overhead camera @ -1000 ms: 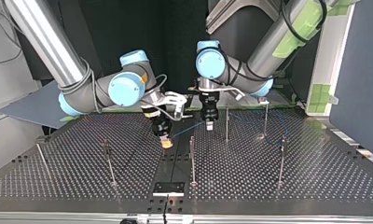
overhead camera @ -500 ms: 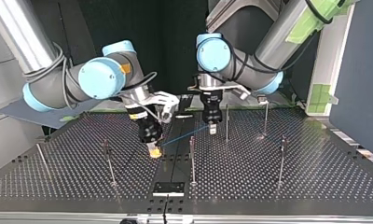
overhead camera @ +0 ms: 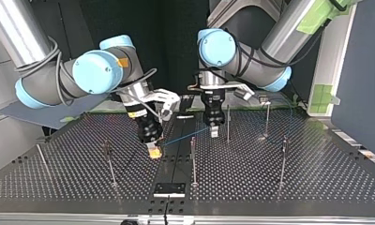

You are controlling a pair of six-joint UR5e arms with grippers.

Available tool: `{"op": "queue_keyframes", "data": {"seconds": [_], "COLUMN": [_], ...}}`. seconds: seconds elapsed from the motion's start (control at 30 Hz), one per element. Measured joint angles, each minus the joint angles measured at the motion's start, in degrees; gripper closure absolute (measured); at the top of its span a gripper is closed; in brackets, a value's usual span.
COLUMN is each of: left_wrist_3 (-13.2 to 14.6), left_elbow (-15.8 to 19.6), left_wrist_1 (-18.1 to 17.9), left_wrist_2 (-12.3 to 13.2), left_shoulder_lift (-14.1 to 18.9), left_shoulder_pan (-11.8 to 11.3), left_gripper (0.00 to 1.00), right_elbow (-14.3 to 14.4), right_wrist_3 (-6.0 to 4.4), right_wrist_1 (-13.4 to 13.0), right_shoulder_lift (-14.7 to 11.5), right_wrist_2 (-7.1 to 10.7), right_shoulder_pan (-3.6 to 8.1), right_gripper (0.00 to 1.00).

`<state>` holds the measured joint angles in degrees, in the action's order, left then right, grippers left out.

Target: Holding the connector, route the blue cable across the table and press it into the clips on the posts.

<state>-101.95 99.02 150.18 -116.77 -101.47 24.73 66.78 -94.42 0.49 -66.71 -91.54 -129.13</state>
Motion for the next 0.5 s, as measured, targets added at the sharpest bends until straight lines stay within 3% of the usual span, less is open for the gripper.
{"op": "queue_keyframes", "data": {"seconds": [0.27, 0.5], "left_wrist_3": [-0.01, 0.0], "left_elbow": [-0.44, -2.55], "left_wrist_1": [-3.12, -3.46], "left_wrist_2": [1.98, 3.46], "left_shoulder_lift": [-0.27, -1.52], "left_shoulder_pan": [-1.2, -2.44], "left_gripper": [1.0, 1.0], "right_elbow": [0.02, -0.01], "right_wrist_3": [0.03, -0.05], "right_wrist_1": [-0.34, -1.45], "right_shoulder_lift": [1.05, 1.66], "right_wrist_2": [1.31, 3.07], "right_shoulder_pan": [-0.03, 0.27], "right_gripper": [1.0, 1.0]}}
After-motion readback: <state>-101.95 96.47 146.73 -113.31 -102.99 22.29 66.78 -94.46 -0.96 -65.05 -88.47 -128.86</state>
